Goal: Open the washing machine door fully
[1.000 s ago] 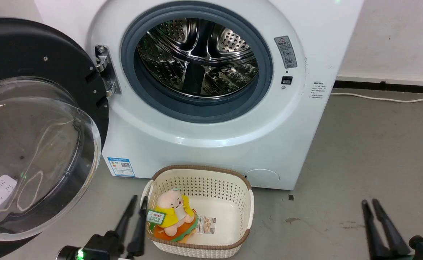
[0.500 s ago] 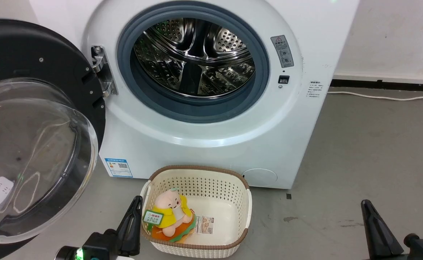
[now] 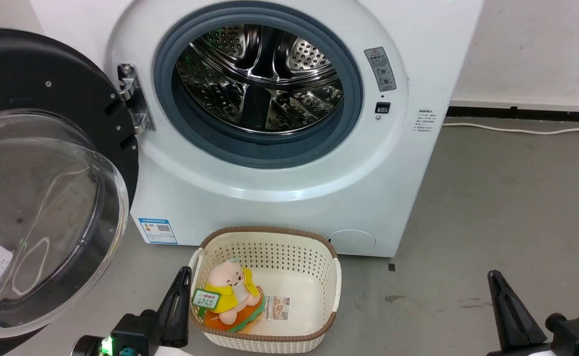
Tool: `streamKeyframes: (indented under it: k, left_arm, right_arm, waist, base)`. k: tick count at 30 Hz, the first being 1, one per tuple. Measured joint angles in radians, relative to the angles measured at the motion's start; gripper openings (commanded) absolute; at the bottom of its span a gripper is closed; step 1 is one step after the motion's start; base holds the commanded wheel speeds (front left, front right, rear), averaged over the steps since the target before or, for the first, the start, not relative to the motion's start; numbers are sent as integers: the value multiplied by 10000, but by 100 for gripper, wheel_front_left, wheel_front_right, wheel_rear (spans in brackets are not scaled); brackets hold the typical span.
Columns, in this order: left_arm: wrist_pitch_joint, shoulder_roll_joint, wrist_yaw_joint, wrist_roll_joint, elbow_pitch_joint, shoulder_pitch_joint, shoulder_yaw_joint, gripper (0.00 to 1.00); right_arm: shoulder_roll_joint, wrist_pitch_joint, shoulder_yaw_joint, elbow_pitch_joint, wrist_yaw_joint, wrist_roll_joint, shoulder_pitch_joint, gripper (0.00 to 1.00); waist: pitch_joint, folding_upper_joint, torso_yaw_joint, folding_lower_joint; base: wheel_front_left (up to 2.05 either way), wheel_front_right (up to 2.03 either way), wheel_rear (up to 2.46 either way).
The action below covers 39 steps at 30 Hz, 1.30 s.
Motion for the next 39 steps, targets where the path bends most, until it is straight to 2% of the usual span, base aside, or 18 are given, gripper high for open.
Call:
streamKeyframes:
  k: [39]
  left_arm:
    - [798, -244, 0, 401, -75, -223, 454, 0]
  right_arm:
    - [0, 844, 305, 40, 0, -267, -484, 0]
  waist:
    - [54, 0, -369, -1]
  base:
    - [0, 0, 0]
